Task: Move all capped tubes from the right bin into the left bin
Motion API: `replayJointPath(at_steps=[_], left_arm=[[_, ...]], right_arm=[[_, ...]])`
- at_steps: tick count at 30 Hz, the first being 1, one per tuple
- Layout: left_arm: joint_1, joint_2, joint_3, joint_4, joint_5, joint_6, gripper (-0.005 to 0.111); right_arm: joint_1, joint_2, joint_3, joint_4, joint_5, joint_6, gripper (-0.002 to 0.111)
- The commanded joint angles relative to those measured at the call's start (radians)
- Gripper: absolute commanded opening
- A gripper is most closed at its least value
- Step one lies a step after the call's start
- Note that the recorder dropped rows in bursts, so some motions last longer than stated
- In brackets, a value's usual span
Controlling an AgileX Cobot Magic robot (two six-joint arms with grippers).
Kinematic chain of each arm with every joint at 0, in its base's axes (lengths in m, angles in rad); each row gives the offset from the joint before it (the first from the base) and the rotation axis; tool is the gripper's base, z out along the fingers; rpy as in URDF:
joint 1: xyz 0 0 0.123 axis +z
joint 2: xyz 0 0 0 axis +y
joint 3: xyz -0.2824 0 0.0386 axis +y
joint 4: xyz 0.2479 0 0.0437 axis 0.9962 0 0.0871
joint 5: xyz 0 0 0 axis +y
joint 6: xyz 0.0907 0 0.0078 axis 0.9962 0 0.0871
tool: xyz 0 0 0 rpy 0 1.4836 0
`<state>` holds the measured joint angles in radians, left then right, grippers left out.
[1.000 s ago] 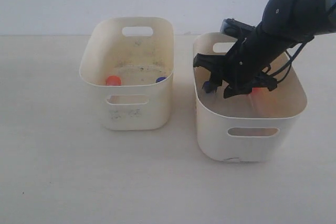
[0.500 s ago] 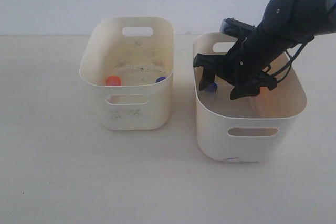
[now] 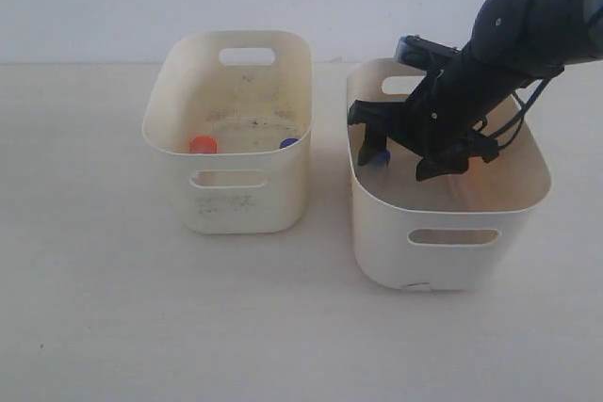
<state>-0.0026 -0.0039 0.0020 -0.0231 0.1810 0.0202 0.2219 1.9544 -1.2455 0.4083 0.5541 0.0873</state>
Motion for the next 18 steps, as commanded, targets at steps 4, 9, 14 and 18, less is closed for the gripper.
replayJointPath(at_steps=[4, 9, 14, 18], left_arm=[[-0.007, 0.004, -0.002, -0.003, -0.007, -0.004, 0.004], [-0.007, 0.004, -0.002, -0.003, -0.007, -0.004, 0.004], [-0.007, 0.004, -0.002, -0.003, -0.007, -0.004, 0.004], [-0.007, 0.004, -0.002, -0.003, -0.007, -0.004, 0.004]], right_arm=[[-0.002, 0.003, 0.000, 0.001, -0.001, -0.011, 0.073], [-0.002, 0.034, 0.000, 0.005, 0.022, -0.011, 0.073], [-0.002, 0.061, 0.000, 0.005, 0.026, -0.011, 0.073], [-0.002, 0.075, 0.000, -0.019, 0.036, -0.011, 0.073]])
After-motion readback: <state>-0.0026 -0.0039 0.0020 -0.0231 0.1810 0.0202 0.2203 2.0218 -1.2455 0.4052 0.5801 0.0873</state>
